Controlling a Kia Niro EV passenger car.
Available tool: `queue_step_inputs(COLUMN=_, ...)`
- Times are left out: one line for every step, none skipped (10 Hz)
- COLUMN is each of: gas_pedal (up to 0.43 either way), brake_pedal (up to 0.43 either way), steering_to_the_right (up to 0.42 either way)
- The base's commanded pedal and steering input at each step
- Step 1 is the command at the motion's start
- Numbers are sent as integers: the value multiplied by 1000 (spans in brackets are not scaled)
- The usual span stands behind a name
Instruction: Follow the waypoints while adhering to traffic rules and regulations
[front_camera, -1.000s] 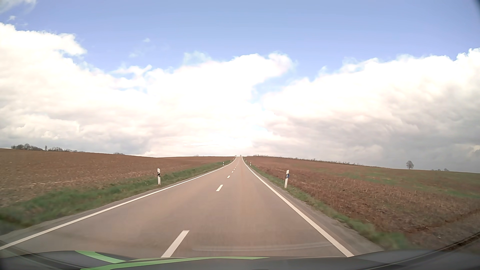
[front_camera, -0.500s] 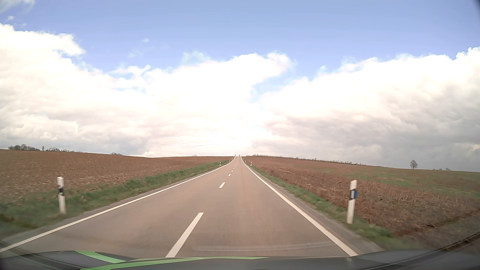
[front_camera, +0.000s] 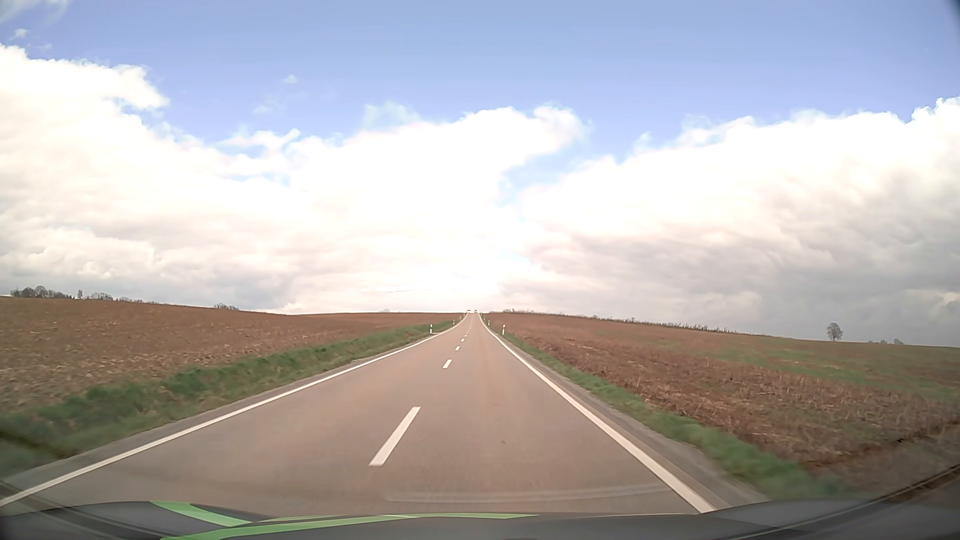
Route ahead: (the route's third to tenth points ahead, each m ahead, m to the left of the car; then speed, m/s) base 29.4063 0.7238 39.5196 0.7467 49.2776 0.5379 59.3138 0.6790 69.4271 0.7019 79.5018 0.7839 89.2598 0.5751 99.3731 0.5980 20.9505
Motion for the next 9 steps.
queue_step_inputs(gas_pedal=331, brake_pedal=0, steering_to_the_right=3)
queue_step_inputs(gas_pedal=331, brake_pedal=0, steering_to_the_right=3)
queue_step_inputs(gas_pedal=331, brake_pedal=0, steering_to_the_right=3)
queue_step_inputs(gas_pedal=331, brake_pedal=0, steering_to_the_right=3)
queue_step_inputs(gas_pedal=331, brake_pedal=0, steering_to_the_right=3)
queue_step_inputs(gas_pedal=331, brake_pedal=0, steering_to_the_right=2)
queue_step_inputs(gas_pedal=331, brake_pedal=0, steering_to_the_right=1)
queue_step_inputs(gas_pedal=331, brake_pedal=0, steering_to_the_right=2)
queue_step_inputs(gas_pedal=331, brake_pedal=0, steering_to_the_right=1)
